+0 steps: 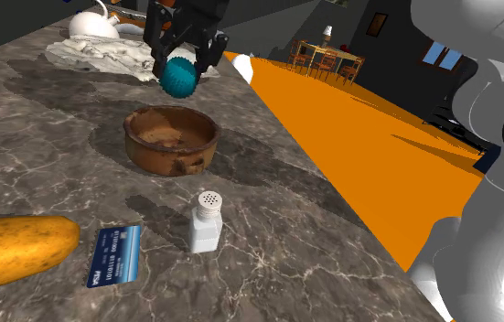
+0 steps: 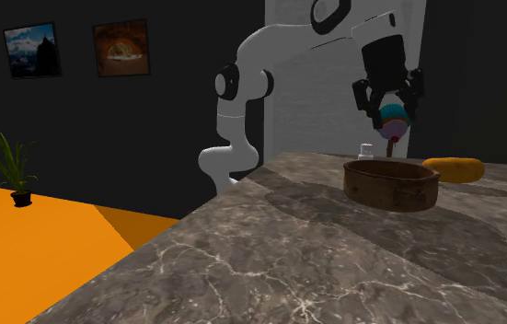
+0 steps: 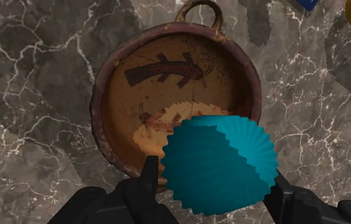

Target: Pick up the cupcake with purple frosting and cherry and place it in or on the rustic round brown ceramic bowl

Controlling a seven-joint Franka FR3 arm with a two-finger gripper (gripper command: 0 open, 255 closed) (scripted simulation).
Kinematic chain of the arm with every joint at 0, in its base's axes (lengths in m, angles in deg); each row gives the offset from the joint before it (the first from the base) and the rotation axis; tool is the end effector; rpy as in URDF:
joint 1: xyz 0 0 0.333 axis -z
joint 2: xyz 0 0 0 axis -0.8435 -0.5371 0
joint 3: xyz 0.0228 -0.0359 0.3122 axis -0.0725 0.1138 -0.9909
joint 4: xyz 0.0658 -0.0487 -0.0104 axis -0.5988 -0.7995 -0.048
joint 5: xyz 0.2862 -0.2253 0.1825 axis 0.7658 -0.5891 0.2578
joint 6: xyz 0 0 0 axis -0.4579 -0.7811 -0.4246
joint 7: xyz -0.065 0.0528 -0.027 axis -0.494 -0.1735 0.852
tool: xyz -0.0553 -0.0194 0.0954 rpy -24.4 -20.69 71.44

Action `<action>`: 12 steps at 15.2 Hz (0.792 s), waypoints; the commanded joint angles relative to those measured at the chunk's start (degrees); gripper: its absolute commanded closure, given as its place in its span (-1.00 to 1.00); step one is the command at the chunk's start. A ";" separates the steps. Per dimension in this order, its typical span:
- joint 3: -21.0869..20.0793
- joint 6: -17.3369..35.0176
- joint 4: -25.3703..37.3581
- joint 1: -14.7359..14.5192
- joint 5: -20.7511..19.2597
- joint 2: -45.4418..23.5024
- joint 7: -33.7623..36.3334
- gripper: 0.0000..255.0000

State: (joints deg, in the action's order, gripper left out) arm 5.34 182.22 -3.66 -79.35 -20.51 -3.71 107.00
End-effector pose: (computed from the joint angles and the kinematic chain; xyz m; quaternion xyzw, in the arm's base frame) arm 0.5163 0.3734 0.6708 -0.9899 -0.0693 -0.0674 0.1032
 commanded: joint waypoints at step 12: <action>0.16 10.44 -13.81 0.65 1.18 3.46 -1.20 1.00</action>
State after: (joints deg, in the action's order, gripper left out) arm 5.50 192.17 -16.76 -78.74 -19.41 -0.52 105.86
